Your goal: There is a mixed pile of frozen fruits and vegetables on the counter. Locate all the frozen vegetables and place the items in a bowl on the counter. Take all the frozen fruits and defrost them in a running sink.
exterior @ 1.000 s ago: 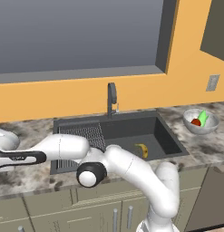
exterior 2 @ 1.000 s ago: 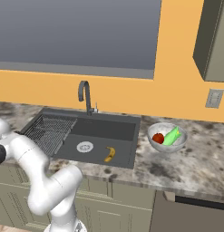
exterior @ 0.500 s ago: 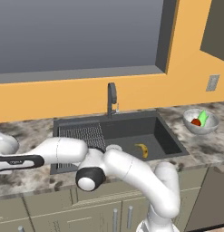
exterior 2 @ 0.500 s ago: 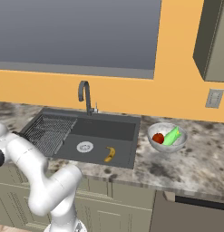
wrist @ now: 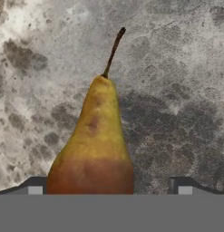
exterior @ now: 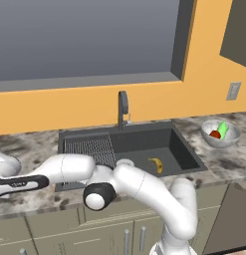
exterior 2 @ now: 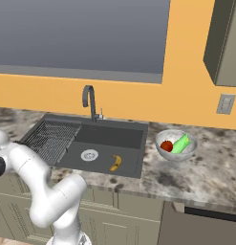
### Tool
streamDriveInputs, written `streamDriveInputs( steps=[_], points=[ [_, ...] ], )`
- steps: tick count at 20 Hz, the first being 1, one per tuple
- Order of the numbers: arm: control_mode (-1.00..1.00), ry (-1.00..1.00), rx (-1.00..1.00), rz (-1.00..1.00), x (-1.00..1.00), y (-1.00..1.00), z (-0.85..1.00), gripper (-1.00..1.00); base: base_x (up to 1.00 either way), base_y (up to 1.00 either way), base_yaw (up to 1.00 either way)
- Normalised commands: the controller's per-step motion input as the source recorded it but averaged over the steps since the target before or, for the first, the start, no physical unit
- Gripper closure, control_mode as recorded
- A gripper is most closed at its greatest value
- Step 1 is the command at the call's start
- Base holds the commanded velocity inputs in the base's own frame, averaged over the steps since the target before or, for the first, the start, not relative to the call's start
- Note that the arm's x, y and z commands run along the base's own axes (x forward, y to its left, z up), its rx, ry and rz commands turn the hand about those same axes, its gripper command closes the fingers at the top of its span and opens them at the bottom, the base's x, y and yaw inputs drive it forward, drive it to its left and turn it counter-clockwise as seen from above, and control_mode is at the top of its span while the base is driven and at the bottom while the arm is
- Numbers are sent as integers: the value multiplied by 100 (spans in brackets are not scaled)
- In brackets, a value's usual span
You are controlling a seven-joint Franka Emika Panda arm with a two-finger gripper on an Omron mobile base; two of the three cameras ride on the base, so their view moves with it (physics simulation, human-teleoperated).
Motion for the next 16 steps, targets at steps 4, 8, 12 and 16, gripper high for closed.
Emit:
streamDriveInputs(
  steps=[4,8,12,16],
  points=[
    [-100,17,-9,-6,28,31,-13,100,0,0,0],
    [-100,25,-15,-1,33,23,-8,100,0,0,0],
    [-100,9,-24,3,8,11,-5,100,0,0,0],
    [-100,17,-42,-6,-3,0,43,100,0,0,0]
  ],
)
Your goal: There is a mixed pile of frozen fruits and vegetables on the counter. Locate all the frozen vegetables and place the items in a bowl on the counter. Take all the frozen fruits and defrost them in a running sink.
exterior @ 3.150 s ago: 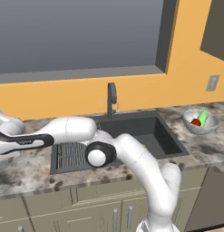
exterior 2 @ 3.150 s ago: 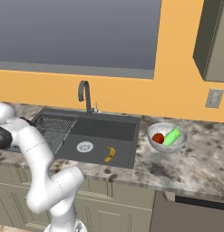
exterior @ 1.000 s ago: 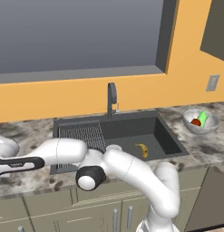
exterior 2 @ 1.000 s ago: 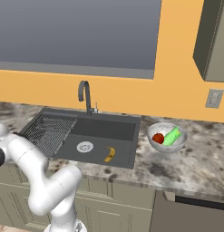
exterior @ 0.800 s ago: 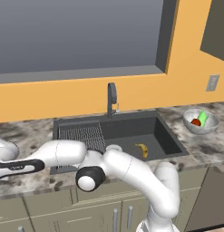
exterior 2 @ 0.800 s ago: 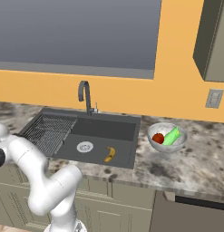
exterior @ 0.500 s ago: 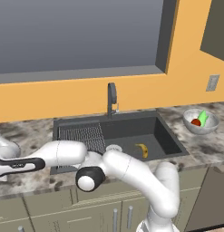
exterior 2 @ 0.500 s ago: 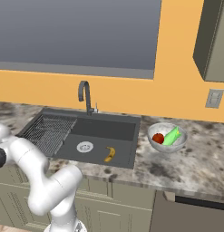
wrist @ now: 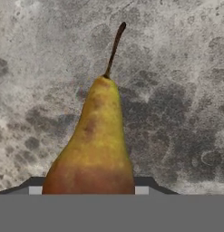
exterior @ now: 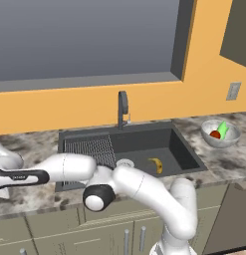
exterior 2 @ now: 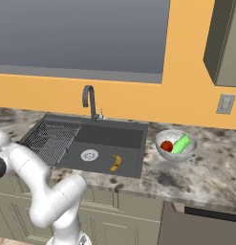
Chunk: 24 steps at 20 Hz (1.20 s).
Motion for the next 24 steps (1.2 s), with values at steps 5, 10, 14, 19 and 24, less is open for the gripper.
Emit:
streamDriveInputs(
  steps=[5,10,14,19,24],
  points=[
    [-100,13,-38,-7,-1,-20,49,100,0,0,0],
    [-100,1,-30,-7,-6,-42,57,100,0,0,0],
    [-100,-2,-24,-6,-7,-47,33,100,0,0,0],
    [-100,-3,-23,-5,-8,-56,29,100,0,0,0],
    [-100,-10,-19,-3,-7,-64,21,100,0,0,0]
  ],
)
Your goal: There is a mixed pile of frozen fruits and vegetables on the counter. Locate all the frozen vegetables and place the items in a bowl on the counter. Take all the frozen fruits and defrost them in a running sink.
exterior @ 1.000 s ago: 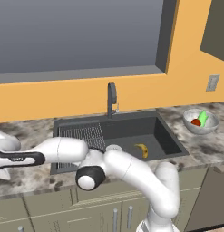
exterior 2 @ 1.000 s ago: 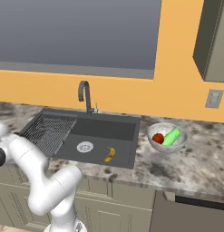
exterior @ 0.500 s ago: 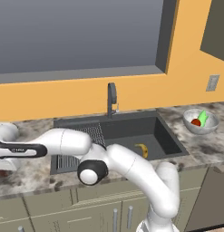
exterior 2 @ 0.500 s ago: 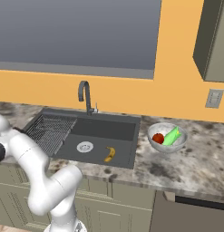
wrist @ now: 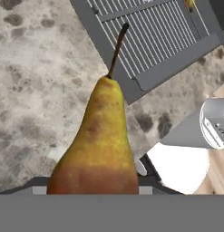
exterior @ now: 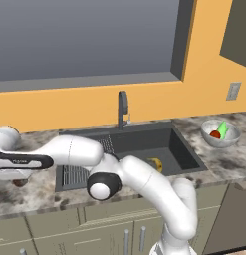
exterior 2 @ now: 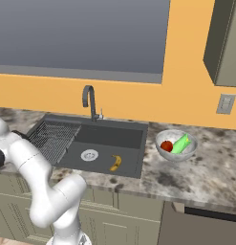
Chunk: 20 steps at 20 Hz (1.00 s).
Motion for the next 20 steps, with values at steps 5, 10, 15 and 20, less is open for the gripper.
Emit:
streamDriveInputs(
  steps=[5,10,15,20],
  points=[
    [-100,-20,-15,-1,-6,-68,16,100,0,0,0],
    [-100,-23,-11,0,-1,-72,10,100,0,0,0],
    [-100,-21,-9,0,0,-78,10,100,0,0,0],
    [-100,-19,-8,0,0,-83,16,100,0,0,0]
  ],
)
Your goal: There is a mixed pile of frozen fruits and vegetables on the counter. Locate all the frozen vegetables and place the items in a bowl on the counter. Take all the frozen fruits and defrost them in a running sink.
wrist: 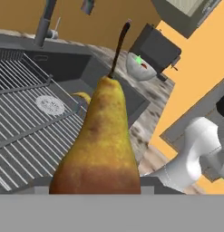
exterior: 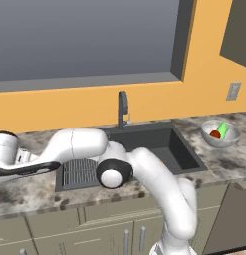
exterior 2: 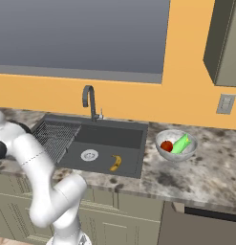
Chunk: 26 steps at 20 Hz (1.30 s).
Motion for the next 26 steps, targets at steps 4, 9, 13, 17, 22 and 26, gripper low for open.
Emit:
streamDriveInputs(
  steps=[4,9,13,17,22,26],
  points=[
    [-100,-14,-7,0,0,-81,39,100,0,0,0],
    [-100,-6,0,0,10,-69,65,100,0,0,0],
    [-100,-5,4,0,11,-73,40,100,0,0,0],
    [-100,-5,6,0,8,-76,33,100,0,0,0],
    [-100,-2,11,0,10,-76,30,100,0,0,0],
    [-100,0,15,0,16,-71,30,100,0,0,0]
  ],
)
